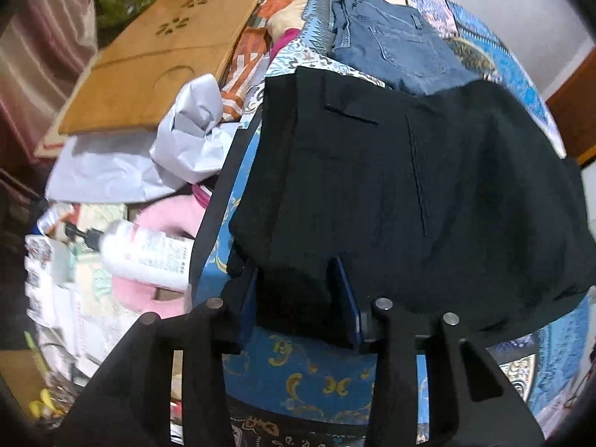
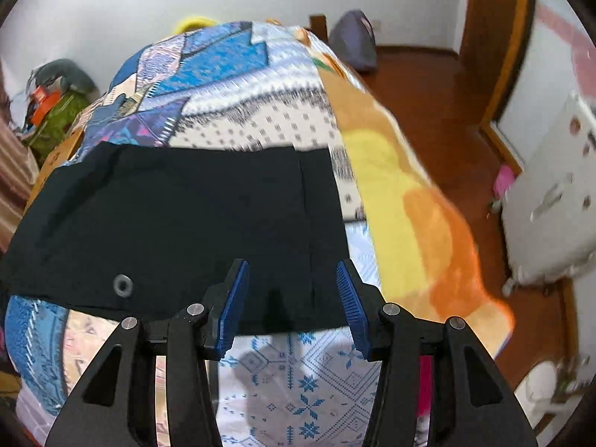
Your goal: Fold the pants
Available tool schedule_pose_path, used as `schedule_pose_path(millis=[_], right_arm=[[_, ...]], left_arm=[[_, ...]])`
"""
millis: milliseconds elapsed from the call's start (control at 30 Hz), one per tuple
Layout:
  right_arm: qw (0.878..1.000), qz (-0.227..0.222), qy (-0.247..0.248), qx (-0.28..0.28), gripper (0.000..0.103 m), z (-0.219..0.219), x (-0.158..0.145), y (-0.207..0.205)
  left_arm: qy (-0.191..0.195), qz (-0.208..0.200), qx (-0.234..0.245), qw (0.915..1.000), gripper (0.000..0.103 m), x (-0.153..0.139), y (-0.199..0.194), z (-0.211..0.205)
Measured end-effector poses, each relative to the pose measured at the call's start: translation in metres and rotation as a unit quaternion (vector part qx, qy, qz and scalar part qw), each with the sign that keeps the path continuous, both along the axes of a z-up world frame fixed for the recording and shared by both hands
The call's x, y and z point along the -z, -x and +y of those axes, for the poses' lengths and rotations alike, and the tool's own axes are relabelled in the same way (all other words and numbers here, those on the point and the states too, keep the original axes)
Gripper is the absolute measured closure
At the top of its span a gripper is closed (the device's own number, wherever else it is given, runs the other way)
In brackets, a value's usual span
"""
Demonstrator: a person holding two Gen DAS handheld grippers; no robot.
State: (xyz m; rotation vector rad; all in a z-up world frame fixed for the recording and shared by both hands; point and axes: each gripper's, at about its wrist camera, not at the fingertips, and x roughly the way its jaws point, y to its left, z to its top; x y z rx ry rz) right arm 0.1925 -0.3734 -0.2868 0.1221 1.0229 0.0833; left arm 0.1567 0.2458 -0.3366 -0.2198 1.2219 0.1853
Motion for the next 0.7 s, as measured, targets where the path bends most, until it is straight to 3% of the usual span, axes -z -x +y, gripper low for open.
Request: schedule_pose_path(millis=[233, 267, 300, 400, 600, 700], right_arm=[[1.0, 0.022, -0.013, 0.007, 0.058, 0.003, 0.034, -0.003], [1.0, 0.016, -0.016, 0.011, 0.064, 0.002, 0.035, -0.001], [1.0, 0.013, -0.017, 0.01, 0.079, 0.003, 0.035, 0.001], [1.0, 0.009, -0.007, -0.005, 0.092, 0.008, 0.033, 0.0], [0.996, -0.037, 0.074, -0.031, 0.095, 0.02, 0.011, 0.003], [0.994, -0.061, 0.084, -0.017, 0.095, 0.011, -0.007, 0.006]], left_arm=[[-0.032, 0.007, 0.004, 0.9994, 0.072, 0.0, -0.003, -0.007], [-0.033, 0.007, 0.002, 0.9994, 0.073, -0.001, -0.004, -0.006], [-0.034, 0.007, 0.001, 0.9994, 0.073, -0.002, -0.004, -0.006], [-0.046, 0.003, 0.0, 0.999, 0.075, -0.005, -0.005, -0.009], [-0.071, -0.007, 0.005, 0.9974, 0.081, -0.023, -0.005, -0.014], [-0.073, -0.018, 0.001, 0.9972, 0.082, -0.038, -0.006, -0.011]])
